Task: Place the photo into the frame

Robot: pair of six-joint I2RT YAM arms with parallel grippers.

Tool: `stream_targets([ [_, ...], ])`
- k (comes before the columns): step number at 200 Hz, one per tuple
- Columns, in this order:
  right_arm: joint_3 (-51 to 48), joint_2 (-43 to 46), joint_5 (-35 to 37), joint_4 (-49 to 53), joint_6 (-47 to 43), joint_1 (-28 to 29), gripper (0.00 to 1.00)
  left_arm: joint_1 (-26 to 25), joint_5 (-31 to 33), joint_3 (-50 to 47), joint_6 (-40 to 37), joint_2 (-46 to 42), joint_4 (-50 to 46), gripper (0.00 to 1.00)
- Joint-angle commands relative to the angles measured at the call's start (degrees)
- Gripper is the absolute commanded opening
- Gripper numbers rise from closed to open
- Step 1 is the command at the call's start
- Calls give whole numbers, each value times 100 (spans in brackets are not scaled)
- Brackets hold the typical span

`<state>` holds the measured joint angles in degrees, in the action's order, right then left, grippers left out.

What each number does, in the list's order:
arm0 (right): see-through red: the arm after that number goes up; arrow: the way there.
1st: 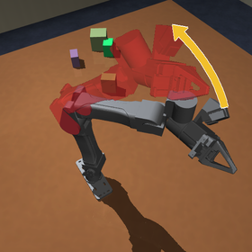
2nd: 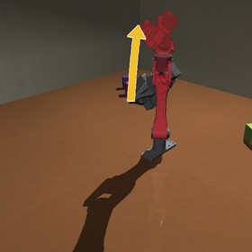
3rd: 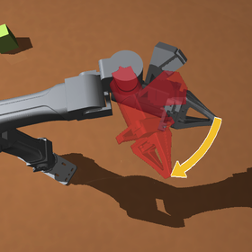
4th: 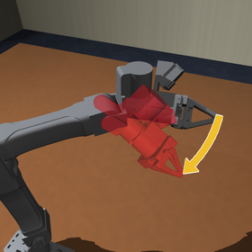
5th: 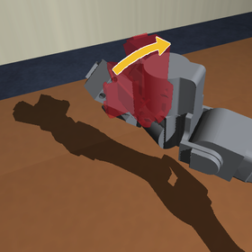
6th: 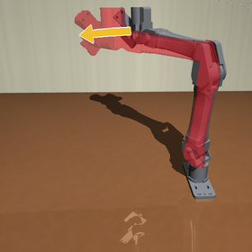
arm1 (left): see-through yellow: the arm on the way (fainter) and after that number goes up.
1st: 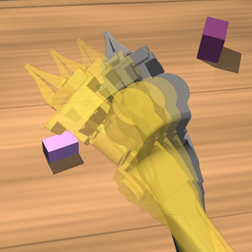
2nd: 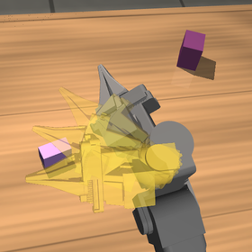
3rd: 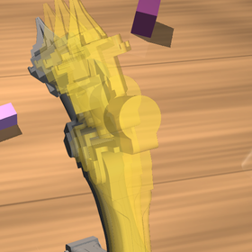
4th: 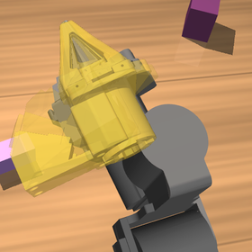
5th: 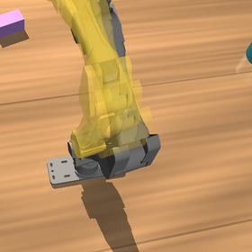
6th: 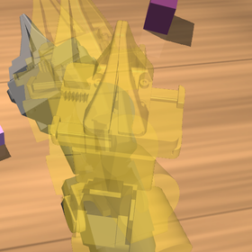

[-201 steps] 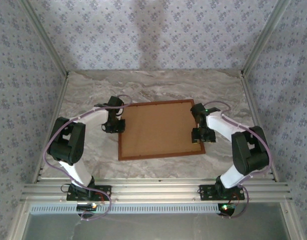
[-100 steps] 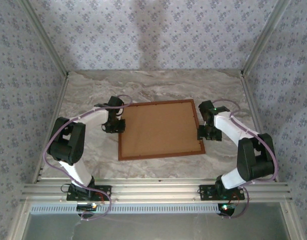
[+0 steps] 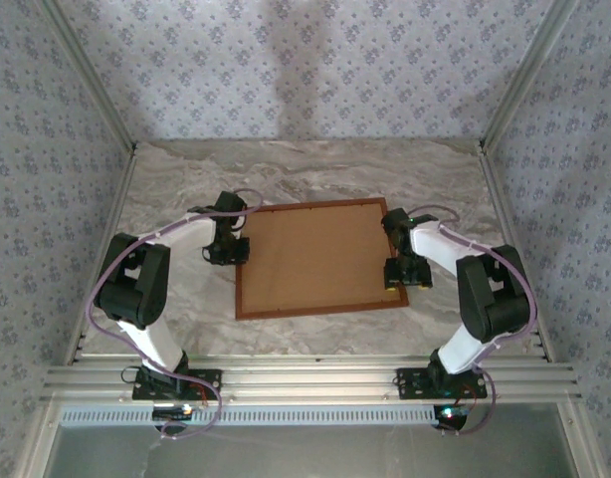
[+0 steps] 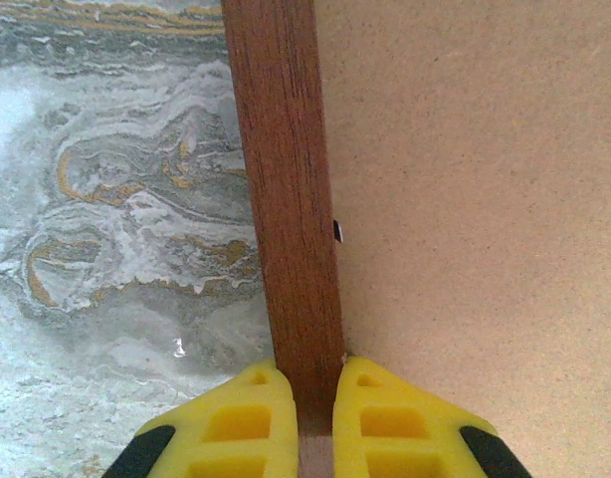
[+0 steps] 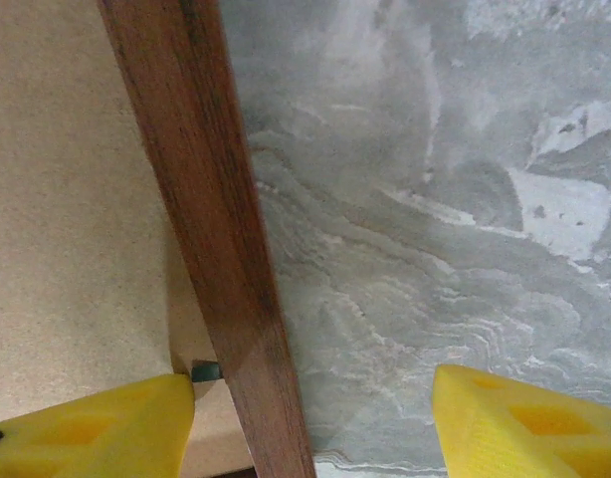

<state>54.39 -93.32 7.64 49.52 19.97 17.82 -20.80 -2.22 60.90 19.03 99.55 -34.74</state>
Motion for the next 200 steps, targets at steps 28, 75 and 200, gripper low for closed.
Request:
stream_targets([
  [28, -91, -59, -121, 21, 80, 46, 66, -108, 151, -47, -240, 311, -190, 0],
  [75, 67, 499, 165, 261, 77, -81, 65, -109, 182, -39, -233, 315, -196, 0],
  [200, -174, -160, 21, -197, 120, -100, 65, -109, 186, -51, -238, 301, -222, 0],
])
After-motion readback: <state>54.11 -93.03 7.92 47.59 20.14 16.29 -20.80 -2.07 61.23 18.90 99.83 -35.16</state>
